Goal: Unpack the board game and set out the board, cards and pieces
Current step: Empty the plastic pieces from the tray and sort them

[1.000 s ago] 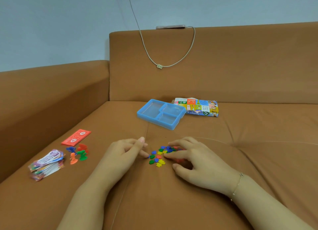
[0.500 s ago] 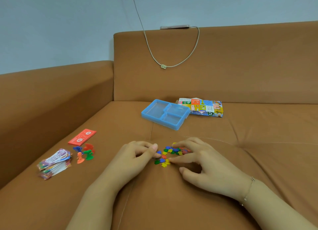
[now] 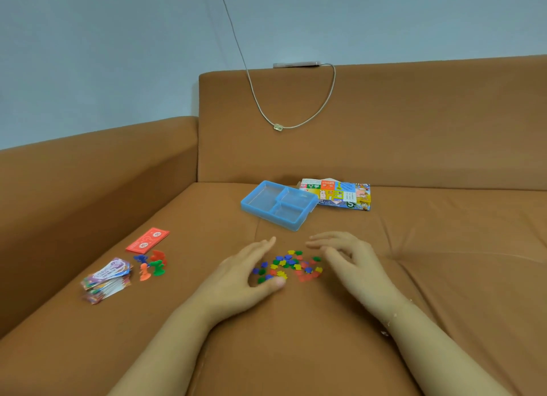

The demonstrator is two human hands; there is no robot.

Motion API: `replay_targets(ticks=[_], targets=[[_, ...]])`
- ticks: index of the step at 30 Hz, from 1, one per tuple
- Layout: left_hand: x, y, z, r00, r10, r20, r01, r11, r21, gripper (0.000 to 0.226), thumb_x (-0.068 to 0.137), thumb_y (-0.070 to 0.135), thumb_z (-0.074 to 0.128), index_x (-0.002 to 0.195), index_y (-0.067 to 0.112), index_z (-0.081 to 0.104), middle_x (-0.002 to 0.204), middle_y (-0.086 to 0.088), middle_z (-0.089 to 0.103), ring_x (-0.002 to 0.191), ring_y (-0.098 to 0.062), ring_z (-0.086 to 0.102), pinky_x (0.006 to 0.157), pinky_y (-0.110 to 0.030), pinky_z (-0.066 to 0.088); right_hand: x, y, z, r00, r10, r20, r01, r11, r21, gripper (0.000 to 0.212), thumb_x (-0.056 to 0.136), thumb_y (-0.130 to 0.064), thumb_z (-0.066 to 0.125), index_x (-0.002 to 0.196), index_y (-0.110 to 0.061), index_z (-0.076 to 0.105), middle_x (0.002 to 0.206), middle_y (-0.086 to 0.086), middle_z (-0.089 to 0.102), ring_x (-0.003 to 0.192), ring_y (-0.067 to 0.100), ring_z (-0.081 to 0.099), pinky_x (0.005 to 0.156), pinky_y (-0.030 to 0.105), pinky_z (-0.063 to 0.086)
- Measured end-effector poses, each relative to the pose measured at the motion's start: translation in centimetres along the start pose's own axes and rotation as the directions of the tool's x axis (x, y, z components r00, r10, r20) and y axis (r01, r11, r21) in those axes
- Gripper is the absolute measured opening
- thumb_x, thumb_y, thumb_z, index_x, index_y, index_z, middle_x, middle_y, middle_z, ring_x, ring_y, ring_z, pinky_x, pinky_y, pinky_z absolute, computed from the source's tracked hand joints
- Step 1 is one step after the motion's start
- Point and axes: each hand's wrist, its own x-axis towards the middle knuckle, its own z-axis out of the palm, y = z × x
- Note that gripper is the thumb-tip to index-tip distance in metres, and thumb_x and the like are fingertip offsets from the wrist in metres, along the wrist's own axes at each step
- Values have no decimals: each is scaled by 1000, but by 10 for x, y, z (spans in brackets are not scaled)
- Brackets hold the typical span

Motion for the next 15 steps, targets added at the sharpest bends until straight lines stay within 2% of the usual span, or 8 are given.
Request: replay_targets(ticks=[2,4,6,9,12,15], targets=[[4,18,7,997,19,76,-24,998,65,85,77,74,51,147,49,8,156,22,10,143,3,10,119,-32,14,2,3,-5,984,122,-127,-104,985,141,30,89,-20,46,90,-28,75,100,-20,68,103,-8,56,83,4,37],[12,32,19,993,21,113,-35,992,120,89,77,76,48,148,46,3,158,17,4,145,-3,2,120,-32,5,4,7,-6,957,228,-180,-182,953,243,33,88,-27,42,91,-29,75,99,-19,70,101,-8,58,85,11,41],[24,42,29,993,5,117,-24,987,161,87,77,78,44,148,46,5,159,12,3,147,-9,-1,120,-34,1,5,10,-8,930,296,-219,-213,918,336,33,92,-22,42,93,-27,75,99,-15,71,101,-3,60,86,20,44],[38,51,37,993,40,108,-59,980,188,74,83,72,44,147,47,16,159,9,10,147,-11,4,120,-34,6,6,12,-12,872,385,-301,-216,856,469,34,95,-18,41,96,-18,74,99,-4,72,99,6,63,86,26,46],[43,58,41,986,130,106,-145,978,148,58,90,60,45,143,44,32,157,14,20,144,-5,13,118,-28,13,6,17,-20,800,457,-389,-198,813,548,36,94,-18,39,95,-14,74,98,2,72,98,12,63,87,29,47],[42,59,43,977,200,79,-207,974,94,43,94,48,48,136,36,49,150,14,35,141,0,24,115,-24,20,5,20,-25,766,511,-390,-216,776,592,36,92,-19,38,94,-12,74,97,4,72,94,15,63,89,32,49]])
